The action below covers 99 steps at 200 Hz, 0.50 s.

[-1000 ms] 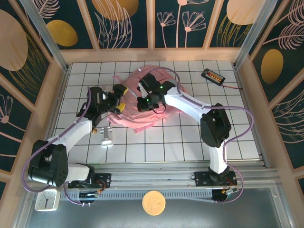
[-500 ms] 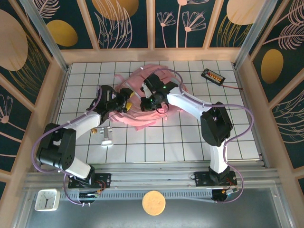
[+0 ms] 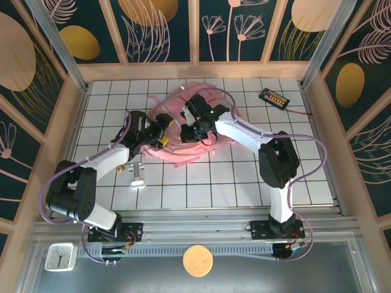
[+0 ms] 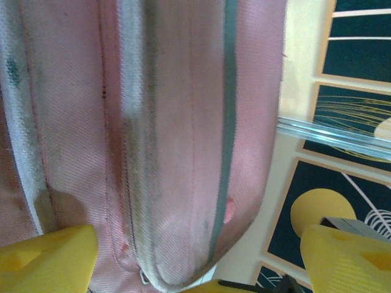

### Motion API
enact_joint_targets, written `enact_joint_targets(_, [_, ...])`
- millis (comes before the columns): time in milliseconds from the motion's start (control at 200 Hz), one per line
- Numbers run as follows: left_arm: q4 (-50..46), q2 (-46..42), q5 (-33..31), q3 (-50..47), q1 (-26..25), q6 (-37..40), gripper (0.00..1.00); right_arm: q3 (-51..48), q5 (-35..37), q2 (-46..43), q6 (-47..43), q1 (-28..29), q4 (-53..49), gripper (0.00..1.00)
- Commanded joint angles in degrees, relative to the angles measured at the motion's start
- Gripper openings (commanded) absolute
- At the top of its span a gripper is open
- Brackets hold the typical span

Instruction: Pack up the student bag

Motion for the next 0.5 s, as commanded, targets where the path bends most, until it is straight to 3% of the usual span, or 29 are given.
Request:
enact_joint_targets(0, [-2.1,3.0,1.7,2.8,-0.3,1.6,0.82,0.7,-0.9,-2.1,-0.1,0.1,1.0,0.00])
enact_joint_targets(100, [-1.6,4.6,2.1,3.9,-0.3,2.0,0.77,0.7,-0.5,-2.1,0.4,0.4,1.0,0.00])
enact_joint_targets(280, [1.2,6.3,3.4,3.4,-0.3,0.9,0.57,0.5,0.5,-2.2,0.8,1.0,0.7,0.00])
enact_joint_targets(490, [2.5,6.8,4.2,3.3,-0.3,0.8,0.45,-0.3,1.2,-2.5,1.3,1.4,0.7,0.00])
